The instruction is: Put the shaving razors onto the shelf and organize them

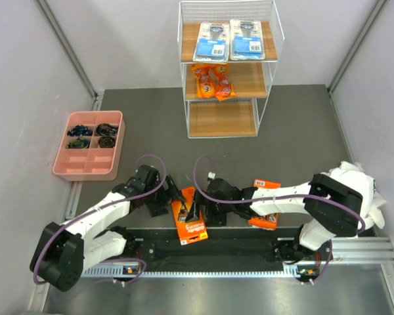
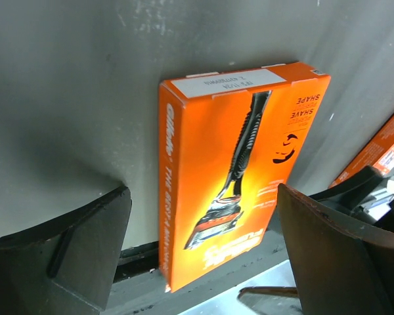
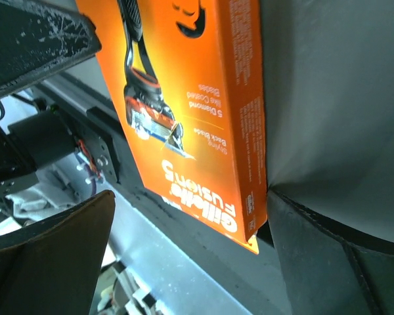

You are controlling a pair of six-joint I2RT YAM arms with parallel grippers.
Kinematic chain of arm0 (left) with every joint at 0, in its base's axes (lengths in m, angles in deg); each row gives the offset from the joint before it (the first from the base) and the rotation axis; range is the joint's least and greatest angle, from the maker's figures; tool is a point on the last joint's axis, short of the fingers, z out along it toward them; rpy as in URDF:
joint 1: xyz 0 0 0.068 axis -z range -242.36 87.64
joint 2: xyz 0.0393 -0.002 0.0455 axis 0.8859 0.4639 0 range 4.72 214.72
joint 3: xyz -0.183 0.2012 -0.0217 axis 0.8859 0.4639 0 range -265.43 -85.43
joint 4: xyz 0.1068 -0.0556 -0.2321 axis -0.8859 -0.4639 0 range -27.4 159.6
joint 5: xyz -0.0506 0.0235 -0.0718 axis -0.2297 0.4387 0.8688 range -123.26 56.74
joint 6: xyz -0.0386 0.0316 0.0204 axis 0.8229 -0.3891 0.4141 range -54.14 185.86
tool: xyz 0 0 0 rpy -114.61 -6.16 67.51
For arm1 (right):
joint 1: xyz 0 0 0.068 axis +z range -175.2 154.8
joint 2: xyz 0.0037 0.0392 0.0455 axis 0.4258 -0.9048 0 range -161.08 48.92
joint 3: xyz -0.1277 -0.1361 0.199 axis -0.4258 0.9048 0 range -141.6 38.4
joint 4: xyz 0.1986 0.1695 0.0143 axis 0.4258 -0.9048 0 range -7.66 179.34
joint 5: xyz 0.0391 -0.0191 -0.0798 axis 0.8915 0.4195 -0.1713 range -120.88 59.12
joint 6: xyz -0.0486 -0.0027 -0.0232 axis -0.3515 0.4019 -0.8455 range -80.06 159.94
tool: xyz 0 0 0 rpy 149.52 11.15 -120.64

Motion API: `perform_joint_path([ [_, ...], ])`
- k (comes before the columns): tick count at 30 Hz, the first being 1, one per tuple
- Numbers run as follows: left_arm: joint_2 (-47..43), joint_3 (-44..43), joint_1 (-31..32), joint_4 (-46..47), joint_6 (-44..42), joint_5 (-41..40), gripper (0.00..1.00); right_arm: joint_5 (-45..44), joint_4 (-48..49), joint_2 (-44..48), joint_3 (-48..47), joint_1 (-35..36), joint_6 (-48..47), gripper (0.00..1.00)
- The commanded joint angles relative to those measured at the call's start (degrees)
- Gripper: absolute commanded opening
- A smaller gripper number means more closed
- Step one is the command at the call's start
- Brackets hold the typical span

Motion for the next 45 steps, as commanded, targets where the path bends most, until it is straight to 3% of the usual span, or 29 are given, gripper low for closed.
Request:
perform_joint_path([
  [1, -0.83, 2.1, 1.05, -0.29, 0.64, -1.05, 0.97, 1.1, 2.0, -1.97, -2.06, 1.65, 1.56, 0.96],
  [12, -4.0, 6.05, 6.14, -1.61, 4.41, 0.35, 0.95, 2.95, 3.59, -4.61, -3.29, 2.53, 2.44, 0.89],
  [26, -5.23, 8.86, 17.84, 0.51, 10.74, -0.7, 0.89, 3.39, 2.88, -4.26, -2.68, 4.2, 3.5, 0.65],
  [34, -9.53, 12.2, 19.33, -5.91, 10.13, -2.37, 0.93, 2.34, 2.62, -2.41, 0.31, 4.55, 4.64, 0.65],
  [45, -16.04, 18.44, 19.25, -5.83, 11.54, 0.35, 0.9, 2.07, 2.09, -2.33, 0.48, 4.55, 4.82, 0.64],
])
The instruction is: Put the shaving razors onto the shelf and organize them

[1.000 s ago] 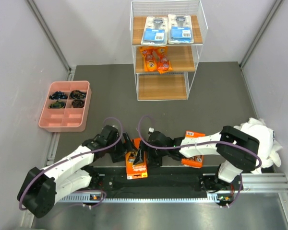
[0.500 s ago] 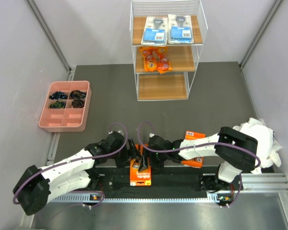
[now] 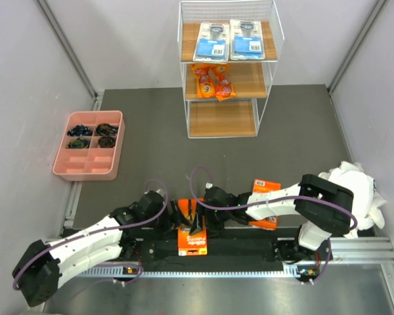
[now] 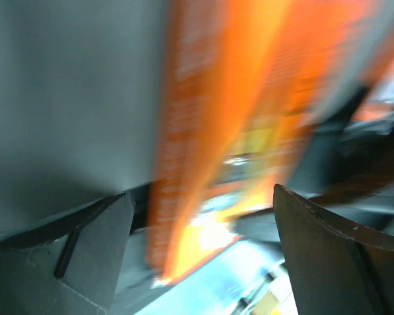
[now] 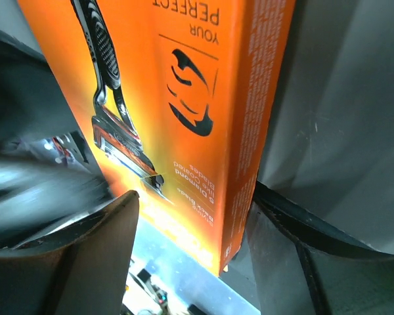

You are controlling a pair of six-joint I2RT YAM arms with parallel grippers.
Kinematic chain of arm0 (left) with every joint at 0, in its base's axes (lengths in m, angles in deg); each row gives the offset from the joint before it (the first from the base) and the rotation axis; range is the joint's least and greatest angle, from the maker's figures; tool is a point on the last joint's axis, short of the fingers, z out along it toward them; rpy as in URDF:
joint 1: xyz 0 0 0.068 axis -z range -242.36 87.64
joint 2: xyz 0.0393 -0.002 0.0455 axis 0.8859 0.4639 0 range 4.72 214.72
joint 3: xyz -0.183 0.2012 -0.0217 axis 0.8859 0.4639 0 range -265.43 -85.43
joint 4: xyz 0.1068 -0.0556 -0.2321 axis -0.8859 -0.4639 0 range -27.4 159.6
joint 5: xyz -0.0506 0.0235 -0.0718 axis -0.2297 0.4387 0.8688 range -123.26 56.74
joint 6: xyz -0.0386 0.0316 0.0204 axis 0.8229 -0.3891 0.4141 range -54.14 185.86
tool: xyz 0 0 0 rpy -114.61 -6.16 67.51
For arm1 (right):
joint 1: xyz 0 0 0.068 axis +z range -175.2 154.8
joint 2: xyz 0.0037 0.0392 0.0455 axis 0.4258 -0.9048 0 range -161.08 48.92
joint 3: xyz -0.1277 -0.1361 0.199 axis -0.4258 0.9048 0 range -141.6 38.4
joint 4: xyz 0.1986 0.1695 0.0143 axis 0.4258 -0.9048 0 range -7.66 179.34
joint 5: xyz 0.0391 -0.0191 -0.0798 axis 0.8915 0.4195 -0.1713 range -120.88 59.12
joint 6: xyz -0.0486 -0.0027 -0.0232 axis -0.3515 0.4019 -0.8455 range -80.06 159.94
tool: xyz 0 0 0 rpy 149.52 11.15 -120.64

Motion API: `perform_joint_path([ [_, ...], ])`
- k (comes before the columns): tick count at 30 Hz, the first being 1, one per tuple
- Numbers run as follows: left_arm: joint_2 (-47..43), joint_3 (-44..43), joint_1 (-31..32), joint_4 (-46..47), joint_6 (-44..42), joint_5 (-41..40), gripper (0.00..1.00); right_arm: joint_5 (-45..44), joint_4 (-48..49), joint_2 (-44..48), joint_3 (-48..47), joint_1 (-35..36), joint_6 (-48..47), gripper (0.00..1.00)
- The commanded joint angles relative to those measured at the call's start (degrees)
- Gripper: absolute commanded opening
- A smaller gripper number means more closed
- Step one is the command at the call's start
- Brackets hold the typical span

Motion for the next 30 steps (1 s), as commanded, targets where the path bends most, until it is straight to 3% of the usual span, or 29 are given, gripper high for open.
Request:
perform_joint_path([
  [1, 0.77, 4.9, 0.93, -11.31, -2.74, -0.04, 0.89, -1.51, 2.96, 1.45, -0.08, 0.62, 1.71, 0.64],
  [7, 1.12, 3.57, 1.11, -12.82, -3.8, -1.27, 0.89, -1.69, 2.79, 1.45, -0.26, 0.7, 1.8, 0.64],
  [18, -9.41, 11.39, 1.02, -0.51, 1.3, 1.54, 0.84, -1.08, 6.74, 1.54, 0.97, 0.7, 1.62, 0.64],
  [24, -17.15, 11.66, 1.11, -1.04, 2.09, 2.42, 0.71, -1.25, 9.9, 2.95, 2.11, 0.79, 1.19, 0.65],
  [29, -18.83, 9.2, 1.02, -1.04, 1.74, 3.12, 0.52, -1.78, 10.0, 5.14, 2.38, 0.88, 0.48, 0.65],
  [30, -18.57, 8.42, 1.02, -1.04, 1.57, 3.38, 0.44, -2.04, 9.91, 5.41, 2.38, 0.88, 0.31, 0.66],
])
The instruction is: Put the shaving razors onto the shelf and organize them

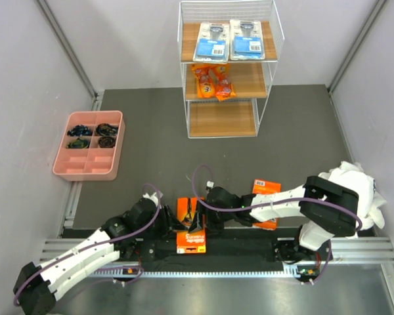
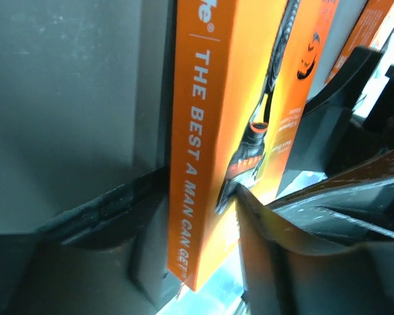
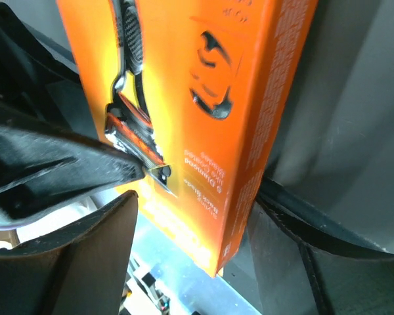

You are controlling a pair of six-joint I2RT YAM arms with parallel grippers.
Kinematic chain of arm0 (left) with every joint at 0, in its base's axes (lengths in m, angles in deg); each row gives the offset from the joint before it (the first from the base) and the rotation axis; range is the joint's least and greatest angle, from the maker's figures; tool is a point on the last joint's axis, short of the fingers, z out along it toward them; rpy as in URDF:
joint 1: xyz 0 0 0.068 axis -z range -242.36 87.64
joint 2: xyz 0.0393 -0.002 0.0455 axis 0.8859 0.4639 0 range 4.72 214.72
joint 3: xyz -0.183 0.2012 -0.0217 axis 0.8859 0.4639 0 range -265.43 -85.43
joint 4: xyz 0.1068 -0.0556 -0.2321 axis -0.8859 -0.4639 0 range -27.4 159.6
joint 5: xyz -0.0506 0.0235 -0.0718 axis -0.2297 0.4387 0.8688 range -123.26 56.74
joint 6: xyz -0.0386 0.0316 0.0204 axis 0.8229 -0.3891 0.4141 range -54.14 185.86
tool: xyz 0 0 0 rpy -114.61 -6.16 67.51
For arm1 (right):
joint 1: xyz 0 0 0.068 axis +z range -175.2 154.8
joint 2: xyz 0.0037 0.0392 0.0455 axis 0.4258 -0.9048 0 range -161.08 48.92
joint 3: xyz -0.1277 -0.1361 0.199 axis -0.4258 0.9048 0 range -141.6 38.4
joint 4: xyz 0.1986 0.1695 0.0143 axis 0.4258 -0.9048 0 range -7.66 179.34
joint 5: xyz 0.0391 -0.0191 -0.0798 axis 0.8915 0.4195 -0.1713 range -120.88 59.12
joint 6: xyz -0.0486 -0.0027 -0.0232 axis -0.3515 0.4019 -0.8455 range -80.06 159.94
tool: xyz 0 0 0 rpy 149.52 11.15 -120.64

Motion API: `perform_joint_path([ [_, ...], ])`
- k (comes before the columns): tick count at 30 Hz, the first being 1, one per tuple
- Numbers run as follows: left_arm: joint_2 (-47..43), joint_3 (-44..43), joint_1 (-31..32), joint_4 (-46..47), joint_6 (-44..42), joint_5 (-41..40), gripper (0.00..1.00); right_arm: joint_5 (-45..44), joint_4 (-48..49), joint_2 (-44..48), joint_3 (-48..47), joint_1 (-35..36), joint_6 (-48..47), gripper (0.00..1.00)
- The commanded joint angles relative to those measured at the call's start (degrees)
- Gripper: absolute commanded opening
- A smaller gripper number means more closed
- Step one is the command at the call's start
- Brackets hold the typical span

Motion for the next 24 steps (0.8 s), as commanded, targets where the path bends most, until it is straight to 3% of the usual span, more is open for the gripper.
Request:
perform_joint_path([
  [1, -0.34, -0.79, 0.25, -0.01, -0.53, 1.55, 0.4, -1.43, 3.59, 3.99, -0.25, 0.66, -0.74, 0.66],
  [3, 0.36, -1.76, 0.25, -0.1, -0.88, 1.9, 0.31, -1.78, 3.24, 4.87, -0.25, 0.75, -0.92, 0.66],
  [7, 0.98, -3.87, 0.25, -1.32, -2.46, 2.34, 0.21, -2.31, 1.66, 6.27, -0.42, 0.66, -1.27, 0.67],
  [14, 0.19, -7.56, 0.25, -5.81, -4.49, -1.25, 0.11, -5.47, -2.99, 9.96, -0.77, 0.66, -1.89, 0.72],
  [24, 7.03, -13.8, 0.17, -7.31, -9.22, -8.63, 0.05, -15.82, -16.34, 20.85, -1.92, 0.75, -3.12, 0.95],
])
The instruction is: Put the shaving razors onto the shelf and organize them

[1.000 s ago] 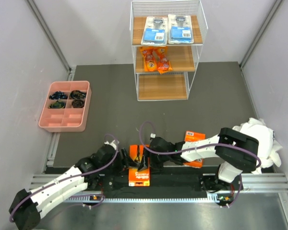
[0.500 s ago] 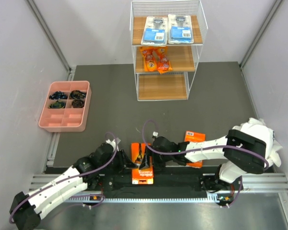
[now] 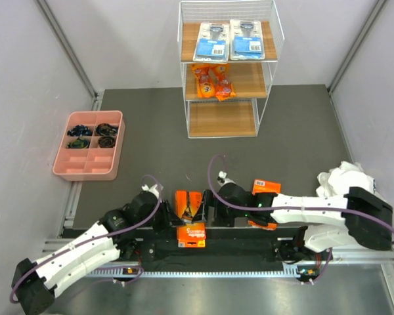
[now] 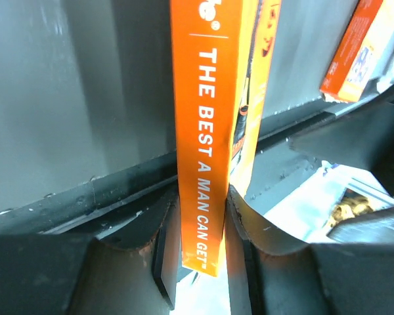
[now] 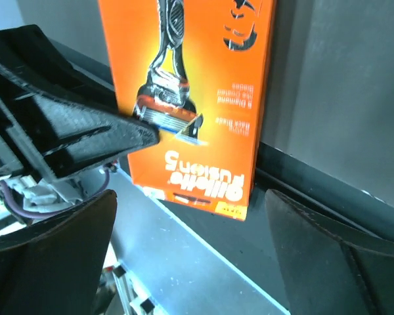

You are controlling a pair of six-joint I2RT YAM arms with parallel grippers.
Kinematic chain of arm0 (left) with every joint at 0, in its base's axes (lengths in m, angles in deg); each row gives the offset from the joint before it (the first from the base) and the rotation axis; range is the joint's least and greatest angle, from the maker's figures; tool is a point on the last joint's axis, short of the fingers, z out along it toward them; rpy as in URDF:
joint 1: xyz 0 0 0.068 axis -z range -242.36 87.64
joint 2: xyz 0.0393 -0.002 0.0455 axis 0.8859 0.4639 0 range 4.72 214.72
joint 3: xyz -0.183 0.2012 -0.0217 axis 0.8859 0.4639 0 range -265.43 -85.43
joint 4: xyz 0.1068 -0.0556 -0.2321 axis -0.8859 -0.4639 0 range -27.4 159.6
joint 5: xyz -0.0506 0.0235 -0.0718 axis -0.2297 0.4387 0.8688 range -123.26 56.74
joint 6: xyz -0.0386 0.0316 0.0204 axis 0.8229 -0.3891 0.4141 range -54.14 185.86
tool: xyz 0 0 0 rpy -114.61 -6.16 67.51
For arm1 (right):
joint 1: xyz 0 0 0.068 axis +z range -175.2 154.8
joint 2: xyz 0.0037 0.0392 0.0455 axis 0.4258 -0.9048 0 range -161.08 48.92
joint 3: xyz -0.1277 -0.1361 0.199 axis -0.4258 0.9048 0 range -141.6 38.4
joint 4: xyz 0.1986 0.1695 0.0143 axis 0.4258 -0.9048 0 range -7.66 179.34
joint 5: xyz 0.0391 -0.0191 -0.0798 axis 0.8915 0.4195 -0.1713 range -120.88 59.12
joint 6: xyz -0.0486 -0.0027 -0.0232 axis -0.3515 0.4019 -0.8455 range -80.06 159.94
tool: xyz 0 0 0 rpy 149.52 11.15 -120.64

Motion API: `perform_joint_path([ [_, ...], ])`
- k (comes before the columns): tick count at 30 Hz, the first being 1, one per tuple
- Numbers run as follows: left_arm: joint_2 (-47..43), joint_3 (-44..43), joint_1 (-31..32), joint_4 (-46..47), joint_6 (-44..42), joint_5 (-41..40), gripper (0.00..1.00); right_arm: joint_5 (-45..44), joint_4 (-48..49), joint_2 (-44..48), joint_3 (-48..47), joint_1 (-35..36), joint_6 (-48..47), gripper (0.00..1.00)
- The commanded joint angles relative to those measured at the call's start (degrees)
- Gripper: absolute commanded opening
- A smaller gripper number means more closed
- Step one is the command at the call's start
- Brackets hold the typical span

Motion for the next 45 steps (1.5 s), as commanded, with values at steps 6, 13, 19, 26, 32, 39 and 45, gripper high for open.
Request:
perform_joint_path([
  [6, 9.69, -8.92, 0.1, 4.51, -5.33, -6.62, 0.05, -11.14, -10.39, 12.87, -2.07, 0.48, -1.33, 0.99],
  [13, 15.67, -13.85, 0.01, 7.07, -7.53, -8.64, 0.05, -13.78, -13.12, 21.4, 0.3, -0.13, -0.8, 0.99],
  [19, 18.66, -17.8, -0.43, 8.65, -9.02, -9.52, 0.03, -15.28, -15.14, 26.41, 1.27, -0.39, -0.71, 0.99],
  [26, 21.38, -20.79, -2.36, 16.54, -8.76, -6.28, 0.0, -16.07, -15.67, 28.26, 1.98, -0.48, -0.19, 0.99],
  [32, 26.13, -20.1, -7.19, 29.55, -6.74, 8.3, 0.0, -18.61, -17.16, 32.56, 3.91, -0.48, 1.22, 0.99],
  [39, 29.56, -19.39, -9.57, 41.43, -5.51, 18.77, 0.0, -20.99, -19.62, 40.47, 6.81, -0.92, 2.45, 0.99],
  [45, 30.97, -16.67, -9.66, 52.06, -1.03, 23.43, 0.0, -22.57, -18.84, 44.52, 8.74, -1.01, 2.98, 0.96],
])
